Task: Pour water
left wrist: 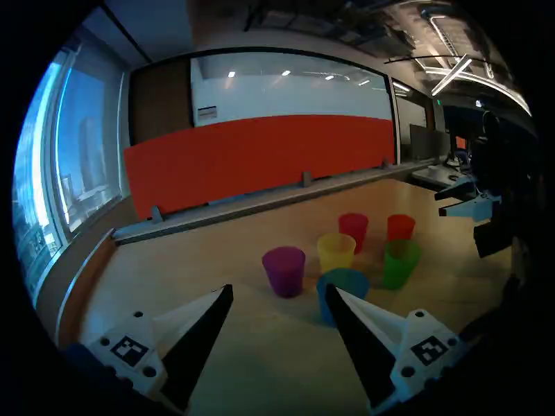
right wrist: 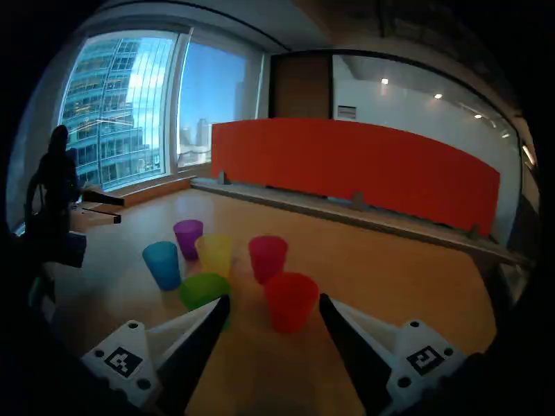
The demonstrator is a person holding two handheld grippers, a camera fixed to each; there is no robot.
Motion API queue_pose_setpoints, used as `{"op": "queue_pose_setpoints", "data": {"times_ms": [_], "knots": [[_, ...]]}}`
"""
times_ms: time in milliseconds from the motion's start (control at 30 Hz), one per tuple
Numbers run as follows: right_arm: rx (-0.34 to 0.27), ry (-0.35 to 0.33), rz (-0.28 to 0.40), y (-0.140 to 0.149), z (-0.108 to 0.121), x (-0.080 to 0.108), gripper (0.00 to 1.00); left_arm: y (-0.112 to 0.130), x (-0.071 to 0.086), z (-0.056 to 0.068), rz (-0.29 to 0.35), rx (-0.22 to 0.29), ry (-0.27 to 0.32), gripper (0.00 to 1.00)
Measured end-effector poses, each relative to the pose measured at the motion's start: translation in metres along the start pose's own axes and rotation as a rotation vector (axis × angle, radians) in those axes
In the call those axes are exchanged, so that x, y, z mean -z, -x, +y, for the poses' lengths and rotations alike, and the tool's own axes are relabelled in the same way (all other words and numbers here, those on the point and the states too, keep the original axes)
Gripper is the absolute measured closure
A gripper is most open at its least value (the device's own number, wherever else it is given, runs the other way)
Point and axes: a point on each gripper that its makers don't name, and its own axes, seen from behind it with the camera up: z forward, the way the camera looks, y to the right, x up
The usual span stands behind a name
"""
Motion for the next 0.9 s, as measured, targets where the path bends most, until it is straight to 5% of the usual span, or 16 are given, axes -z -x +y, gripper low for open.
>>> {"op": "queue_pose_setpoints", "data": {"times_ms": [200, 500, 900], "knots": [[-0.010, 0.109, 0.043, -0.003, 0.017, 0.003, 0.01, -0.017, 0.009, -0.014, 0.089, 0.048, -0.091, 0.01], [-0.058, 0.261, 0.126, -0.016, 0.043, 0.014, 0.01, -0.023, 0.015, -0.030, 0.164, 0.055, -0.216, 0.01], [-0.050, 0.391, 0.207, -0.031, 0.061, 0.032, 0.01, -0.033, 0.019, -0.043, 0.237, 0.113, -0.288, 0.01]]}}
